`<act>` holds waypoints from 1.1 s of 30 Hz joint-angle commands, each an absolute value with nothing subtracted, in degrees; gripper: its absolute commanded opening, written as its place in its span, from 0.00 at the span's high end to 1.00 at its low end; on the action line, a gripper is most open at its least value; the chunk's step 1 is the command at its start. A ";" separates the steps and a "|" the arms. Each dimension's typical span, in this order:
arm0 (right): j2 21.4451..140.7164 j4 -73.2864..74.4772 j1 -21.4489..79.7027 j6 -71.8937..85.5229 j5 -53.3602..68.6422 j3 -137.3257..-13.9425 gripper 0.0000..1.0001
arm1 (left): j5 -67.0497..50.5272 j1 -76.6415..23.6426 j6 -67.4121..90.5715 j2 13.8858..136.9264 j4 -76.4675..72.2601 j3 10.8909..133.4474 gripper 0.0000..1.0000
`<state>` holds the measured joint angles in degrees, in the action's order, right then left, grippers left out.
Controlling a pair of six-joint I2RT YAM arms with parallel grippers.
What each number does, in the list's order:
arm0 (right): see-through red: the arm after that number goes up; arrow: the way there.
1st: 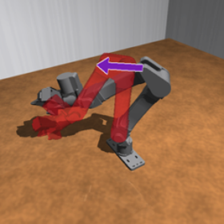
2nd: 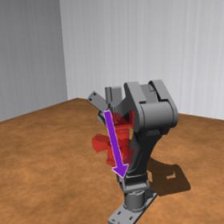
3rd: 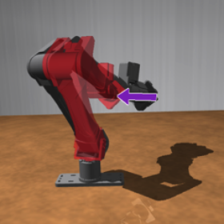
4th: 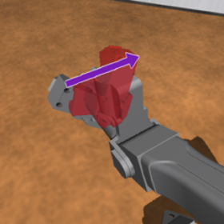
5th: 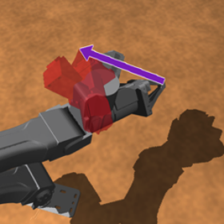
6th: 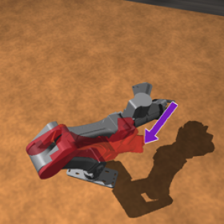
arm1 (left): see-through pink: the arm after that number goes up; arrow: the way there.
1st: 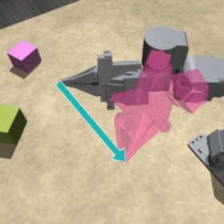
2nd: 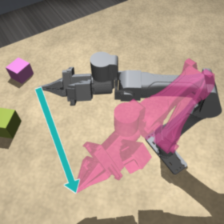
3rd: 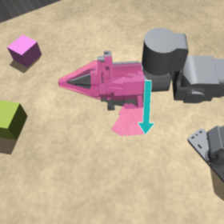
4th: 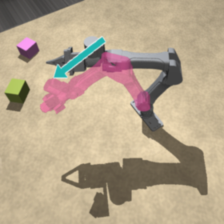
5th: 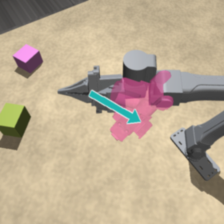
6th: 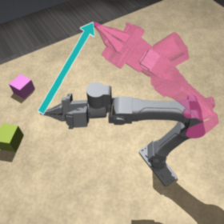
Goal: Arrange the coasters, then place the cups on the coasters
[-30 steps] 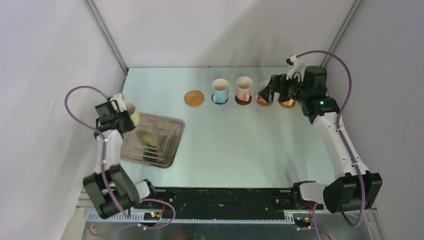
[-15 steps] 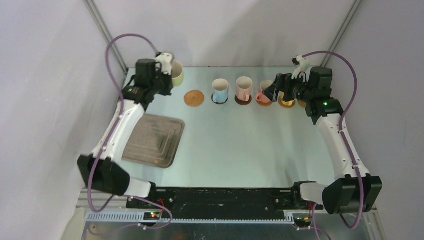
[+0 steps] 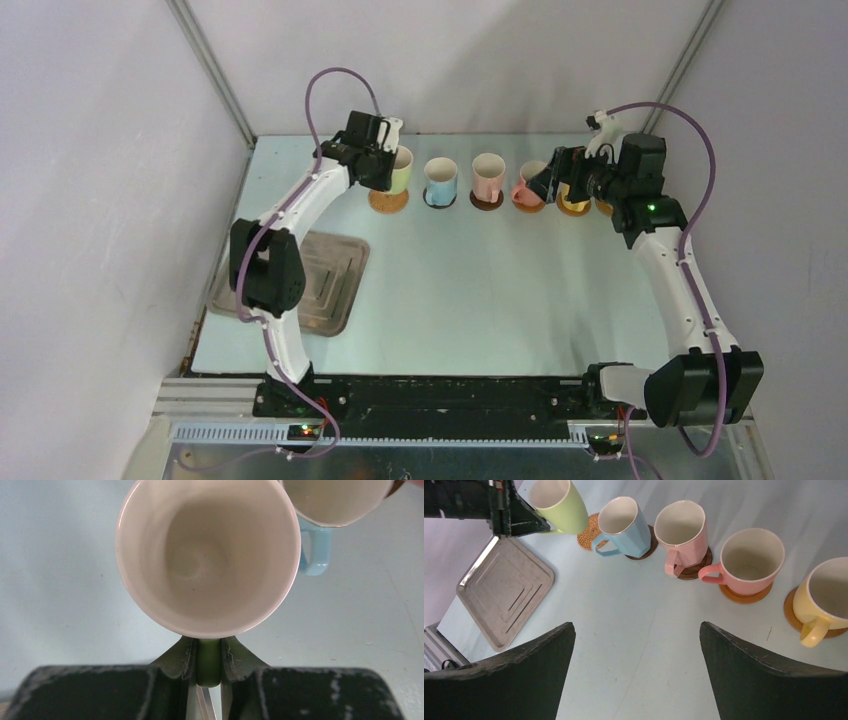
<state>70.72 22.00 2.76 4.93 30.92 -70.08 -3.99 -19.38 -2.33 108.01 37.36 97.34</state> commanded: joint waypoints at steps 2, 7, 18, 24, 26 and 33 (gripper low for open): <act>71.53 20.24 3.26 4.36 30.90 -69.90 0.01 | -1.02 -19.43 -2.02 108.84 27.89 98.20 1.00; 73.01 20.15 5.49 3.36 29.14 -69.96 0.00 | 3.20 -19.41 -4.66 110.61 23.78 96.18 1.00; 73.94 20.04 7.43 2.39 28.02 -69.96 0.01 | 2.83 -19.41 -3.48 113.66 22.14 95.23 1.00; 73.61 20.04 7.42 2.46 28.12 -69.96 0.01 | 2.96 -19.38 -3.30 114.55 22.62 94.73 1.00; 73.55 20.04 7.45 2.43 28.12 -69.96 0.01 | 3.03 -19.39 -3.23 114.60 22.67 94.48 1.00; 73.17 20.09 7.44 2.57 28.34 -69.97 0.01 | 2.98 -19.38 -3.10 114.77 22.46 93.69 1.00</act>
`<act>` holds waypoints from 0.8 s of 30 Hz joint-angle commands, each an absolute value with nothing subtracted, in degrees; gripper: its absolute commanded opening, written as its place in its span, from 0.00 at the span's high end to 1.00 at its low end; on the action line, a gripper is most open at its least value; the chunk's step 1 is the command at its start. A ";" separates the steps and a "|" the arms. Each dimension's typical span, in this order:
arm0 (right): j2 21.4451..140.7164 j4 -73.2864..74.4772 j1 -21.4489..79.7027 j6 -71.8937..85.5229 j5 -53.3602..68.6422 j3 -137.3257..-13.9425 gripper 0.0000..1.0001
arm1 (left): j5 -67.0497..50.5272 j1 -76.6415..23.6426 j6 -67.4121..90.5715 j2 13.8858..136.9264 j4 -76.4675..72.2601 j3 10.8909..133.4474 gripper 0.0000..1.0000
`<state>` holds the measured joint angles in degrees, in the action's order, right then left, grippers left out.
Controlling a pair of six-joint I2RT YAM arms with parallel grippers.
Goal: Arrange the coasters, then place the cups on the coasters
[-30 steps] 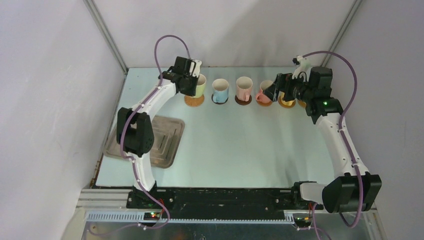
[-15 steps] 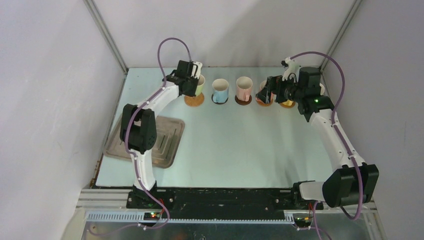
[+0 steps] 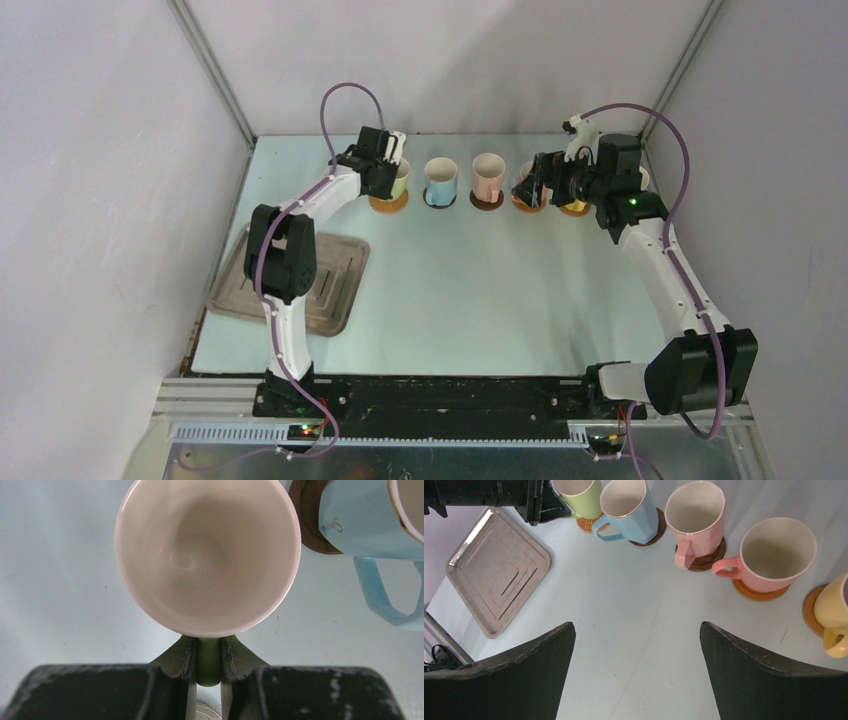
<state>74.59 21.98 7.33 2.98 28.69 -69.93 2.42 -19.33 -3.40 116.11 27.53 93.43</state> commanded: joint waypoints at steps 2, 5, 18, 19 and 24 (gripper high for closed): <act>73.14 20.05 7.35 2.55 28.36 -69.98 0.01 | 2.95 -19.34 -2.91 114.93 22.51 93.61 1.00; 73.17 20.04 7.38 2.62 28.38 -69.96 0.00 | 2.25 -19.34 -2.61 115.16 23.11 93.89 1.00; 73.29 20.04 7.41 2.64 28.49 -69.95 0.01 | 1.54 -19.35 -4.62 115.55 27.64 95.00 0.45; 73.26 20.04 7.43 2.59 28.50 -69.94 0.01 | 1.52 -19.34 -4.73 115.31 27.66 94.87 0.42; 73.10 20.03 7.42 2.72 28.49 -69.96 0.01 | 1.78 -19.34 -5.04 114.33 27.96 94.16 0.17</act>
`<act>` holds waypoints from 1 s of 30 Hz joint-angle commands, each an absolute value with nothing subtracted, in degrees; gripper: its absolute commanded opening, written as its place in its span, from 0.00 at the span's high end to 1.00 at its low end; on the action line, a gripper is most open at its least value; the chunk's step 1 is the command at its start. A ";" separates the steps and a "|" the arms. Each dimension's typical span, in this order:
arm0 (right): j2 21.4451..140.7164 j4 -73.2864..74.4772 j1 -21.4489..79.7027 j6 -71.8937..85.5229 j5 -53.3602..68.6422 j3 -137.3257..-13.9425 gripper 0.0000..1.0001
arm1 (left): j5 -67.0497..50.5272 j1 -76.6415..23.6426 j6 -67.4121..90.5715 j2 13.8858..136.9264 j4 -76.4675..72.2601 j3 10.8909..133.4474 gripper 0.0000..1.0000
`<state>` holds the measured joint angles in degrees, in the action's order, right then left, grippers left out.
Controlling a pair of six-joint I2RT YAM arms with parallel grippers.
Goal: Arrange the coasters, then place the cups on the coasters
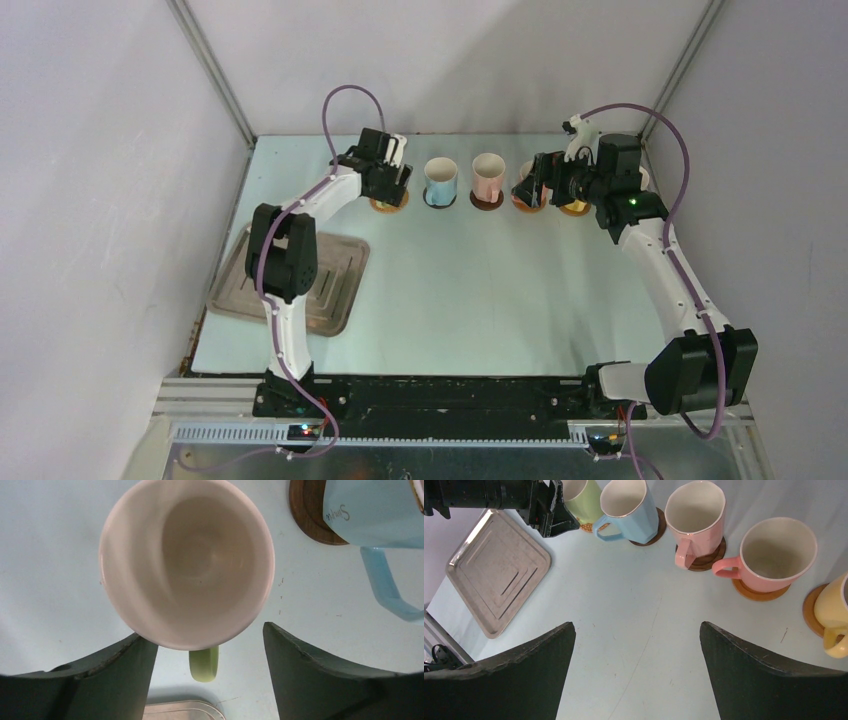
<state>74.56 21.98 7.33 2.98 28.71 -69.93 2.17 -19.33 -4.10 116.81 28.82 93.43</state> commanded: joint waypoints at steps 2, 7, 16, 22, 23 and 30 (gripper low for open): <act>72.97 20.05 7.34 2.80 28.58 -69.96 0.00 | 2.01 -19.36 -5.26 113.71 28.24 93.78 0.07; 71.91 20.08 7.04 3.30 29.27 -69.96 0.00 | 2.91 -19.34 -5.63 110.28 28.26 91.38 0.00; 67.82 20.23 2.41 6.00 34.63 -69.89 0.00 | 6.51 -19.29 -8.03 97.94 30.33 88.24 0.00; 66.05 20.37 0.52 7.38 36.30 -69.91 0.01 | 4.49 -16.20 -8.40 86.72 30.44 84.71 0.00; 66.17 20.38 -0.70 7.51 36.54 -69.88 0.01 | 3.87 -15.48 -7.94 84.48 30.47 84.41 0.00; 66.66 20.31 -1.19 8.10 36.50 -69.95 0.00 | -2.31 -5.70 -6.44 74.90 30.14 79.26 0.00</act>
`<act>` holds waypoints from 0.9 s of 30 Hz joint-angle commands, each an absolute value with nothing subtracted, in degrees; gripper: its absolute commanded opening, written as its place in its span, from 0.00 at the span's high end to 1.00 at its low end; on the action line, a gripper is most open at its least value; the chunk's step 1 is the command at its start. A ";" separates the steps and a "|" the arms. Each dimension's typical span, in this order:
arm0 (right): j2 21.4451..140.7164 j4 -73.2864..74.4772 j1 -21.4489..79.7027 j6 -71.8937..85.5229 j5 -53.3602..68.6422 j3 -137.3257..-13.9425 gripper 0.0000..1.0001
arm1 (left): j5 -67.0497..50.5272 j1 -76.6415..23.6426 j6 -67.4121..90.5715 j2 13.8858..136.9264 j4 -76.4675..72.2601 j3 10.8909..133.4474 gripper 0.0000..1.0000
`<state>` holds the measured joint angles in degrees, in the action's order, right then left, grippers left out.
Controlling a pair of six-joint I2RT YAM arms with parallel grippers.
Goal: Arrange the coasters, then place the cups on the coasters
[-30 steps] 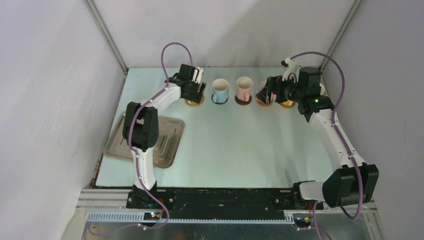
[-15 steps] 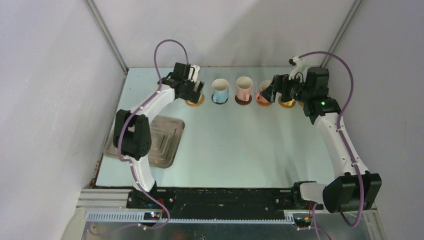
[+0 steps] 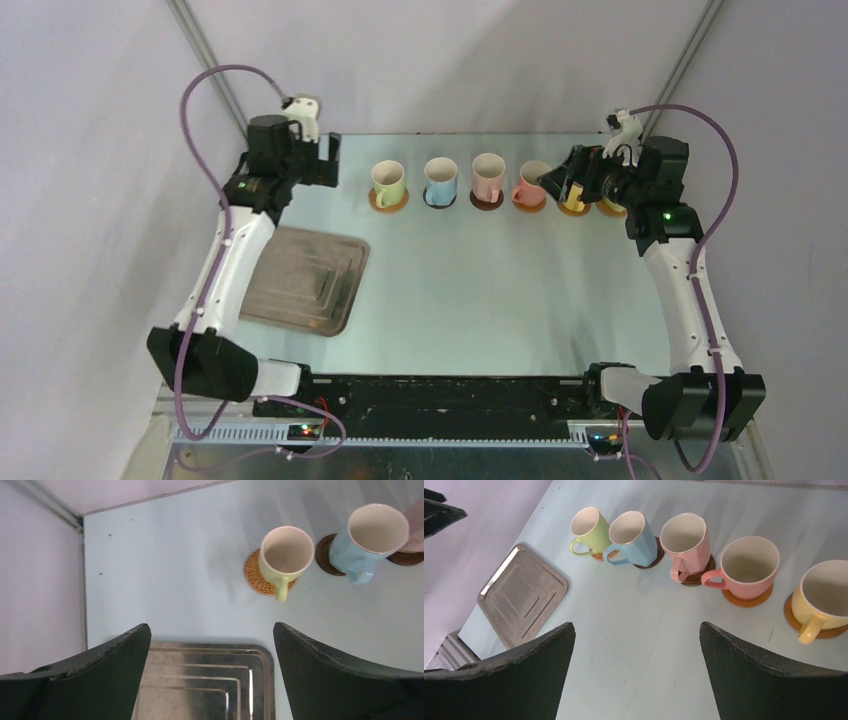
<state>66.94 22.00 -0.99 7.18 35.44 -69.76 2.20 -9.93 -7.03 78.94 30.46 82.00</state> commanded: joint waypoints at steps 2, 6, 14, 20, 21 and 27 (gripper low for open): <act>66.78 20.30 -1.17 7.80 36.19 -69.93 0.01 | -4.97 -3.06 -5.53 72.08 30.17 77.08 0.00; 66.42 20.12 -1.14 5.77 33.94 -69.96 0.01 | -6.55 -0.36 -4.23 63.33 29.31 69.89 0.00; 60.61 24.20 -2.57 0.53 30.67 -74.90 0.00 | -3.47 -0.18 -7.30 43.66 23.31 53.08 0.00; 48.22 27.85 -2.60 -5.93 26.49 -74.27 0.01 | 3.44 5.26 -7.79 33.11 25.89 50.55 0.00; 44.47 27.64 -2.62 -5.82 24.57 -72.53 0.01 | 4.29 5.31 -7.62 32.25 26.83 51.57 0.00; 37.45 31.48 -2.64 -4.29 18.30 -68.17 0.01 | 3.77 5.49 -7.18 29.80 32.79 52.36 0.00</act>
<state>38.63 28.69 -2.70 -3.36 22.98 -72.18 3.01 5.13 -6.52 30.46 28.95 51.18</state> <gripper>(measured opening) 0.993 0.996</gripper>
